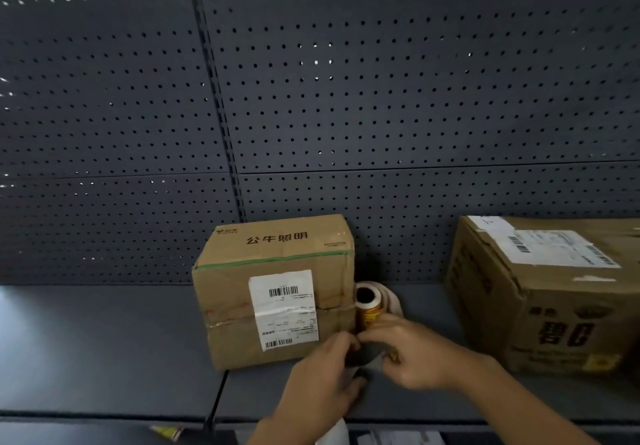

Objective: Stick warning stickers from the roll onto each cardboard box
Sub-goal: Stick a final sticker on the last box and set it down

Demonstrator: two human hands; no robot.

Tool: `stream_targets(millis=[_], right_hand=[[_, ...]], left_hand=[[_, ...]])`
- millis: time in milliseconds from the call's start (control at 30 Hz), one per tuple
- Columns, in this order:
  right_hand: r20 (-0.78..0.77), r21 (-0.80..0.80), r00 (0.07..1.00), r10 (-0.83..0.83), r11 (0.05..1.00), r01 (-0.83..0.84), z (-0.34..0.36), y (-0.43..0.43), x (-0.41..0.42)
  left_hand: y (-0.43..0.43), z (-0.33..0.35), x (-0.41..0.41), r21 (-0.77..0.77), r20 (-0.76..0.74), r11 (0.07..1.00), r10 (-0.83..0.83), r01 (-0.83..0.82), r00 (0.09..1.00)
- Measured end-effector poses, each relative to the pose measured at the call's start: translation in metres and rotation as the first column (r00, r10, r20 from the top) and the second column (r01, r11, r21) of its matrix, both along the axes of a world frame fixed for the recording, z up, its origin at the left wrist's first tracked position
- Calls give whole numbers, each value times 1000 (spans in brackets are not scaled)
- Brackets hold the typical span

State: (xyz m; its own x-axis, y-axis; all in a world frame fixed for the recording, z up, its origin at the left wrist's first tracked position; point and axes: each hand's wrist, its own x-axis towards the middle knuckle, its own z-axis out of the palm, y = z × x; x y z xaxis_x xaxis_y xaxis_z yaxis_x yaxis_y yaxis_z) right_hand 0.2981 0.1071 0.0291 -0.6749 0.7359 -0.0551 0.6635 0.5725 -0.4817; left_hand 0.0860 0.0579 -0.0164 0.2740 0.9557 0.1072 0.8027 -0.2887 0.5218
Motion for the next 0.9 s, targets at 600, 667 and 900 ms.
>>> stream_targets(millis=[600, 667, 900], right_hand=[[-158, 85, 968, -196, 974, 211, -42, 24, 21], [-167, 112, 964, -209, 967, 229, -42, 26, 21], [-157, 153, 962, -225, 956, 248, -44, 31, 23]], left_hand=[[8, 4, 3, -102, 382, 993, 90, -55, 920], [8, 5, 9, -142, 444, 989, 100, -41, 890], [6, 6, 19, -202, 472, 979, 114, -18, 874]])
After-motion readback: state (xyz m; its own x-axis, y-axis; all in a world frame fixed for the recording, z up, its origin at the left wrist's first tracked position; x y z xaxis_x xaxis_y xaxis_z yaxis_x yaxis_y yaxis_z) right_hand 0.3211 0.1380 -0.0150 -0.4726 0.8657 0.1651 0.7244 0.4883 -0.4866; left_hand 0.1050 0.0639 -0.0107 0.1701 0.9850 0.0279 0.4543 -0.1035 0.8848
